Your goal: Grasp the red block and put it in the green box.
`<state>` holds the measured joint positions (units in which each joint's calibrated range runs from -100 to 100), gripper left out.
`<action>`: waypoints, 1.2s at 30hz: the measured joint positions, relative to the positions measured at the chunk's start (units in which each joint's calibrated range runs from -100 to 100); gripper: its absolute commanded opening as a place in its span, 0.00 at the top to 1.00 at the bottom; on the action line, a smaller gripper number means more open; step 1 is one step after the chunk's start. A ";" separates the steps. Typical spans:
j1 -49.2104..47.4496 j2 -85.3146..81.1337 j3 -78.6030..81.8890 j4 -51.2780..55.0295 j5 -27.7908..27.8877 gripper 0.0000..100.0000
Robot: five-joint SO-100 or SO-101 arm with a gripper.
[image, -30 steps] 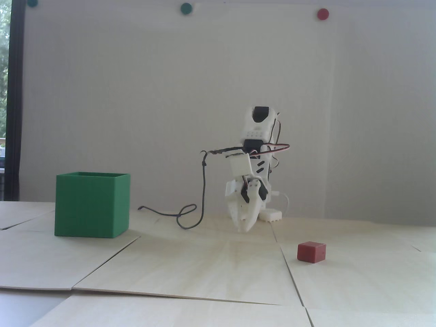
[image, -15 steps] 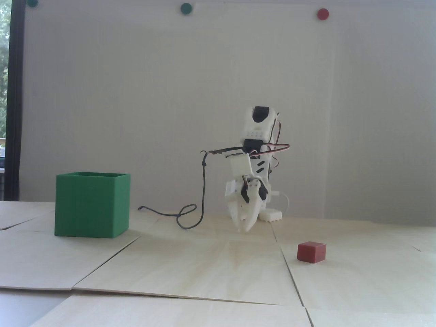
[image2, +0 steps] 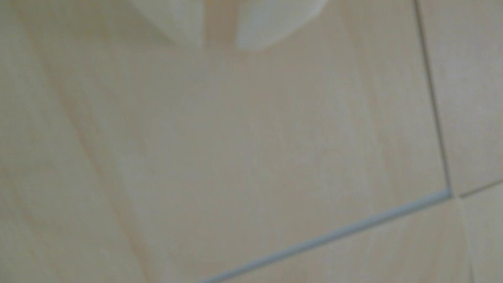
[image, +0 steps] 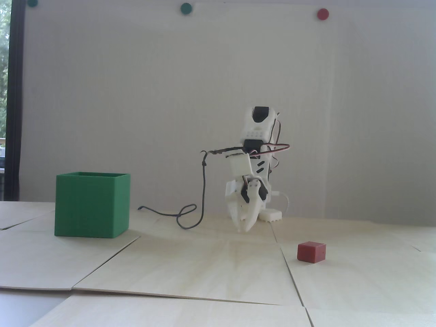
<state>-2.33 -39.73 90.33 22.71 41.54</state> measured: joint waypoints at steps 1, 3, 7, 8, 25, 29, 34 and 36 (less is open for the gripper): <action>0.00 0.00 0.00 0.00 0.00 0.98; 0.00 0.00 0.00 0.00 0.00 0.98; 0.00 0.00 0.00 0.00 0.00 0.97; 0.00 0.00 0.00 0.00 0.00 0.97; 0.00 0.00 0.00 0.00 0.00 0.97; 0.00 0.00 0.00 0.00 0.00 0.94; -0.46 0.42 -4.39 3.33 0.00 0.92; -1.22 0.50 -8.06 7.74 0.00 0.92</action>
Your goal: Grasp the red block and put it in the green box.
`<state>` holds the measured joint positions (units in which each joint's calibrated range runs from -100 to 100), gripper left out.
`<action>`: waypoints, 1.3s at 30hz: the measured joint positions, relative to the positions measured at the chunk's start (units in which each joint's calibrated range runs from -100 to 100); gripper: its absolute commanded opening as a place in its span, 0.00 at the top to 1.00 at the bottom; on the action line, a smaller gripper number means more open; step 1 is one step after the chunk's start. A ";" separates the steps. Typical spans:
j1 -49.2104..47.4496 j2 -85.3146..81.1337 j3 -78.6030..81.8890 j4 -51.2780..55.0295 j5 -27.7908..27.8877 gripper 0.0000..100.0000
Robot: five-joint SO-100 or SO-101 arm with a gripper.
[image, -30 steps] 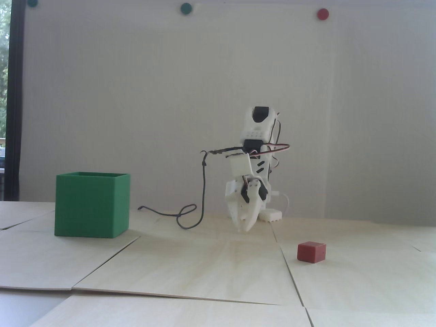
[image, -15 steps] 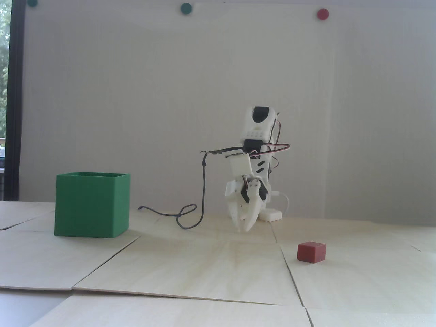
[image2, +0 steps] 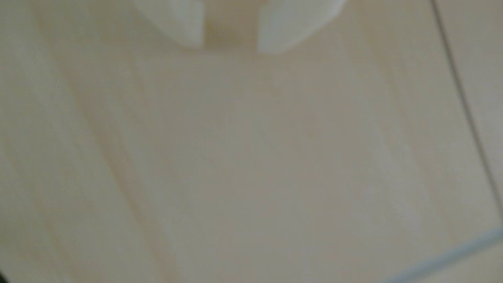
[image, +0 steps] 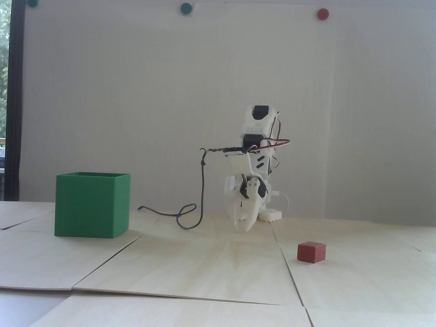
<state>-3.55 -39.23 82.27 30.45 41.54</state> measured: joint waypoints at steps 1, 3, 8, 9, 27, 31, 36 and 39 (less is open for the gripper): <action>-0.23 0.00 -1.52 2.33 0.05 0.92; -0.99 0.00 -4.57 6.82 0.05 0.92; -1.99 0.00 -7.43 11.06 0.05 0.92; -1.99 0.00 -7.61 11.31 0.05 0.92; -2.75 19.84 -41.45 19.97 -0.15 0.92; -3.97 23.99 -49.60 21.13 -0.15 0.92; -5.35 32.30 -61.32 21.46 -0.21 0.92; -5.12 37.86 -68.22 21.46 -0.21 0.92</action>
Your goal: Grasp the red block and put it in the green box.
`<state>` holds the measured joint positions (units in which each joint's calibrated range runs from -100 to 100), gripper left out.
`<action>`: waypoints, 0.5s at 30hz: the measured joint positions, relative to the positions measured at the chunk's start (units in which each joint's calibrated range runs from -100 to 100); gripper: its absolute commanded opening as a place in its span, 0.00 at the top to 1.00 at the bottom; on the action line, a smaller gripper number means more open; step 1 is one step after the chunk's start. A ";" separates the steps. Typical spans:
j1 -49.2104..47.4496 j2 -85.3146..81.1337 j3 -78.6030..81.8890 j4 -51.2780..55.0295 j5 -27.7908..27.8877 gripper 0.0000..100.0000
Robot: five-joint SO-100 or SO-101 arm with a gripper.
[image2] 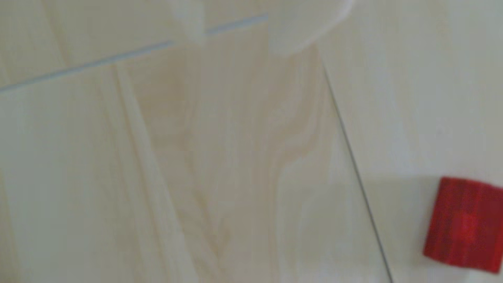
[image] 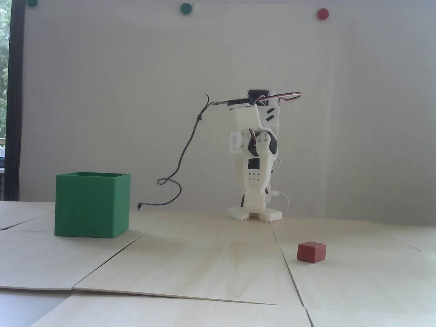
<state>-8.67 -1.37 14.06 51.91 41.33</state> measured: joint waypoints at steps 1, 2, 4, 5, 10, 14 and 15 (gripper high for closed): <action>0.00 1.74 -2.06 0.00 0.00 0.92; -0.38 3.57 -4.21 0.00 0.00 0.92; -1.22 7.14 -8.33 0.00 0.00 0.92; -1.68 8.47 -9.85 0.00 -0.05 0.92; -3.97 11.87 -14.68 0.08 -0.05 0.92; -6.50 11.87 -15.22 0.08 -0.05 0.92; -7.18 11.87 -15.22 0.08 -0.05 0.92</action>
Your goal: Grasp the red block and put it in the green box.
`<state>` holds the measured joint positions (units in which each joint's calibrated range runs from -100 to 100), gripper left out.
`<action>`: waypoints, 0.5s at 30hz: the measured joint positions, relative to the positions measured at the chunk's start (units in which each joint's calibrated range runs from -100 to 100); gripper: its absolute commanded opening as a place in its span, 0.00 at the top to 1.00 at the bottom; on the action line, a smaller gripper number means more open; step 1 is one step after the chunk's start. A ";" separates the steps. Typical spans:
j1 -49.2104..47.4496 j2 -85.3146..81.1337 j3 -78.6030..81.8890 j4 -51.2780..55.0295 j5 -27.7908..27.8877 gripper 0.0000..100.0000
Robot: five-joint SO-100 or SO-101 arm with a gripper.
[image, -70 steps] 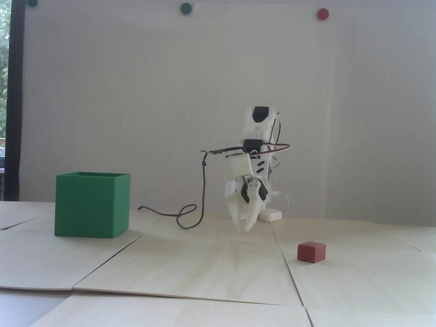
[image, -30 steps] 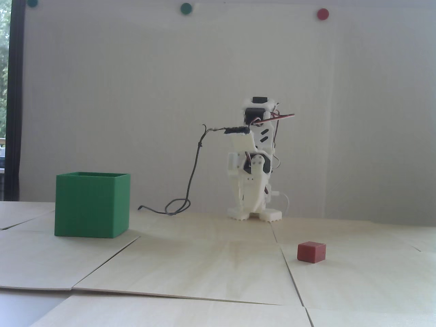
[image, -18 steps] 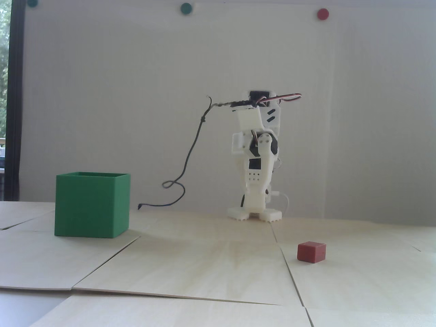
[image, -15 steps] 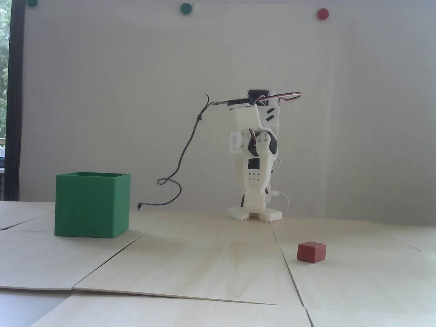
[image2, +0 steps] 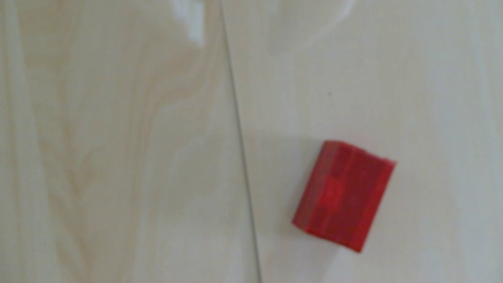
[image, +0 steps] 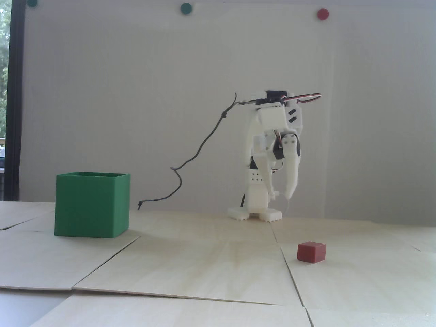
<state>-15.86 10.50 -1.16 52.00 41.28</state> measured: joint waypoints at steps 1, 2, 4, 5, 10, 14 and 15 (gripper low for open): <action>-0.69 0.00 0.00 0.00 0.00 0.92; -1.53 0.00 0.00 0.00 0.00 0.92; -2.45 0.00 0.00 0.00 0.00 0.92; -2.67 0.00 0.00 0.00 0.00 0.92; -2.60 0.00 0.00 0.00 0.00 0.92; -1.15 0.00 0.00 0.00 0.00 0.92; -0.99 0.00 0.00 0.00 0.00 0.92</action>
<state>-16.85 10.50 -1.16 52.00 41.28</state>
